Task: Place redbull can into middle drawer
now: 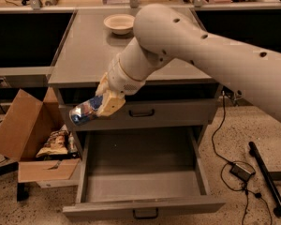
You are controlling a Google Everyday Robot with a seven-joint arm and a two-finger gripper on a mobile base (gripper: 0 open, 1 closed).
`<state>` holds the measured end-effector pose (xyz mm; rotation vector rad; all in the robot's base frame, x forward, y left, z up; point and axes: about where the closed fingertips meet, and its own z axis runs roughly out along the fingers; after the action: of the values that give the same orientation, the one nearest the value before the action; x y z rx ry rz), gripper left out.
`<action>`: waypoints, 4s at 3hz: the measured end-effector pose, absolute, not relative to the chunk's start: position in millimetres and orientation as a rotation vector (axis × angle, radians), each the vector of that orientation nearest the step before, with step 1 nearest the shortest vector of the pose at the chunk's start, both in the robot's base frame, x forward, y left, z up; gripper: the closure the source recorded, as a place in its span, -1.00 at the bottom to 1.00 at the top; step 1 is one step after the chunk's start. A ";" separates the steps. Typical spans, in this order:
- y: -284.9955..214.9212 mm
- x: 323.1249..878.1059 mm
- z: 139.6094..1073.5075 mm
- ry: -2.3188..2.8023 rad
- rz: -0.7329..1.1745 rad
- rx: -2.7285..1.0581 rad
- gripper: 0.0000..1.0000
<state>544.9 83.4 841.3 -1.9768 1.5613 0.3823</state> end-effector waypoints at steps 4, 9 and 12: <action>82.6 515.1 651.4 1.670 0.923 -1.781 1.00; 74.7 496.4 486.3 2.283 0.722 -1.372 1.00; 67.4 512.7 425.7 2.361 0.859 -1.241 -0.27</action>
Offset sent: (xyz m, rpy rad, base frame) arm -0.0343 -0.0070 -0.2174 0.2132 0.4053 -0.1123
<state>512.7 67.4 425.7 -1.2408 2.3614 0.8595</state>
